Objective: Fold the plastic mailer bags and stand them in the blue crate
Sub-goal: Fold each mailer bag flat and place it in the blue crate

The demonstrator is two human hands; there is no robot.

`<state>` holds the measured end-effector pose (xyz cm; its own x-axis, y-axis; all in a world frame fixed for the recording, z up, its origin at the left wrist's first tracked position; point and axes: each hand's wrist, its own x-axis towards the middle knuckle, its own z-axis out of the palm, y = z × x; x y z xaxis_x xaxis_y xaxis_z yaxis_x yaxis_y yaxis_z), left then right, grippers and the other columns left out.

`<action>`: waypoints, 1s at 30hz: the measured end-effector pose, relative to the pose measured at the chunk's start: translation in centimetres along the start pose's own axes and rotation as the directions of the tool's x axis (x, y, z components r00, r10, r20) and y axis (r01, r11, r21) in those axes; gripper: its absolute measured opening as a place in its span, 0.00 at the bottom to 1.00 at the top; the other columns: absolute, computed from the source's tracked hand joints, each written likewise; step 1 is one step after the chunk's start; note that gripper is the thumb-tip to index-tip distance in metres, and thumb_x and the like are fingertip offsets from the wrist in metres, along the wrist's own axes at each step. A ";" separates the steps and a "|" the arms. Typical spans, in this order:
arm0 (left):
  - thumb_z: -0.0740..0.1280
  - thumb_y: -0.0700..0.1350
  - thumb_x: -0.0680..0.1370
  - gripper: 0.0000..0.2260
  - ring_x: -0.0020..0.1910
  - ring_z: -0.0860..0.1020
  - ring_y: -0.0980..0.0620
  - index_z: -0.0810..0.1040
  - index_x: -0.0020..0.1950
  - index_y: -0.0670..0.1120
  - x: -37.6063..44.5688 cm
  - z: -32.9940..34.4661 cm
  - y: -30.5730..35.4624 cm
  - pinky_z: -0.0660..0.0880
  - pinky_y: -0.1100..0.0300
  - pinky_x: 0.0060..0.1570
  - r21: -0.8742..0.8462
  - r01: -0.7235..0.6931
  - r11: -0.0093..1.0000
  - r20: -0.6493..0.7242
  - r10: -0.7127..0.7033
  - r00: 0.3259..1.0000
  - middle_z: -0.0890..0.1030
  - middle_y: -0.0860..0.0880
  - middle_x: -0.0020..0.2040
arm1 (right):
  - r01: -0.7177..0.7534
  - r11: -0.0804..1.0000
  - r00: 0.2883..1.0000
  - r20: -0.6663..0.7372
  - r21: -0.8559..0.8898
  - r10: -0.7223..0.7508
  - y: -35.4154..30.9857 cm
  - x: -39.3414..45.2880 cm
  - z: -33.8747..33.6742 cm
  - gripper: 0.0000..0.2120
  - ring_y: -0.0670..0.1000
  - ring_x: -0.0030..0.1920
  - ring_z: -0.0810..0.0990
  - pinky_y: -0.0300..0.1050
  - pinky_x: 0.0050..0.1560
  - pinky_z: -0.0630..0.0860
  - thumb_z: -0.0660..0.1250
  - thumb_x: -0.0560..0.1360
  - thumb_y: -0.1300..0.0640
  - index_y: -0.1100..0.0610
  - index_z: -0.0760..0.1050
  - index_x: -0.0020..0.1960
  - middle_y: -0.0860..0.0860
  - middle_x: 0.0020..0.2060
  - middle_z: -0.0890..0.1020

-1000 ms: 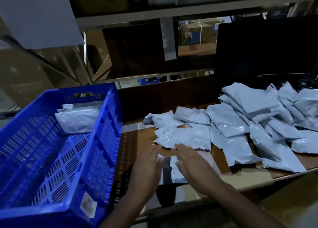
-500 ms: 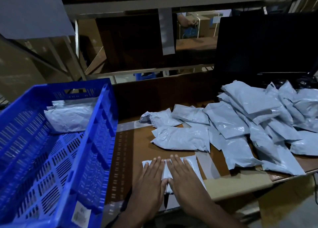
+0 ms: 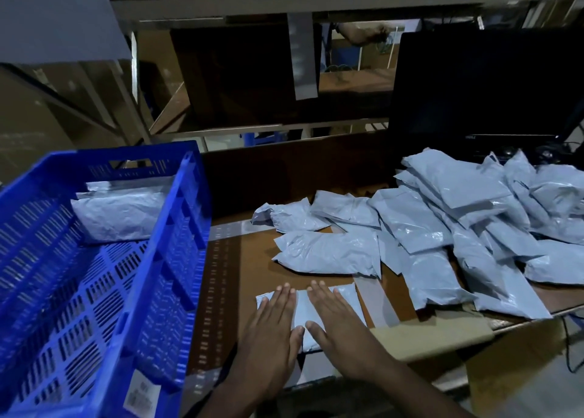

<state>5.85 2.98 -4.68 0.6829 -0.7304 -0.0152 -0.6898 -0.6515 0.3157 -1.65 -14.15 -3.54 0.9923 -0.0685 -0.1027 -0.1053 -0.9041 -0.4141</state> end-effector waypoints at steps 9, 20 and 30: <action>0.22 0.70 0.70 0.46 0.80 0.36 0.57 0.40 0.83 0.48 -0.4 -0.2 0.5 0.36 0.55 0.79 0.090 0.117 0.989 0.014 -0.119 0.993 0.38 0.52 0.83 | -0.168 0.982 0.984 -0.067 -0.087 0.163 0.5 -2.1 0.6 0.47 0.42 0.76 0.29 0.43 0.77 0.33 0.23 0.67 0.23 0.46 0.31 0.79 0.41 0.76 0.30; 0.50 0.58 0.86 0.29 0.78 0.32 0.63 0.37 0.82 0.54 -1.2 -3.2 0.4 0.37 0.59 0.79 -0.108 0.088 0.990 -0.021 -0.091 0.996 0.33 0.59 0.80 | -0.072 0.992 0.994 -0.085 -0.101 0.063 0.0 -1.2 -3.8 0.31 0.46 0.79 0.54 0.44 0.79 0.48 0.49 0.83 0.37 0.49 0.52 0.82 0.46 0.80 0.55; 0.33 0.61 0.78 0.35 0.81 0.38 0.57 0.39 0.83 0.49 -1.2 -0.7 0.6 0.42 0.55 0.80 0.087 0.008 0.996 0.064 -0.014 0.998 0.38 0.52 0.82 | -0.063 0.966 0.998 0.005 -0.249 0.067 -0.6 -1.1 1.6 0.33 0.52 0.71 0.74 0.52 0.73 0.51 0.38 0.85 0.42 0.55 0.73 0.72 0.52 0.71 0.75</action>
<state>4.80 3.59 -3.84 0.6754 -0.7331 -0.0800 -0.7027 -0.6727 0.2315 -2.78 -12.88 -4.59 0.9828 -0.1264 -0.1348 -0.1484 -0.9745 -0.1680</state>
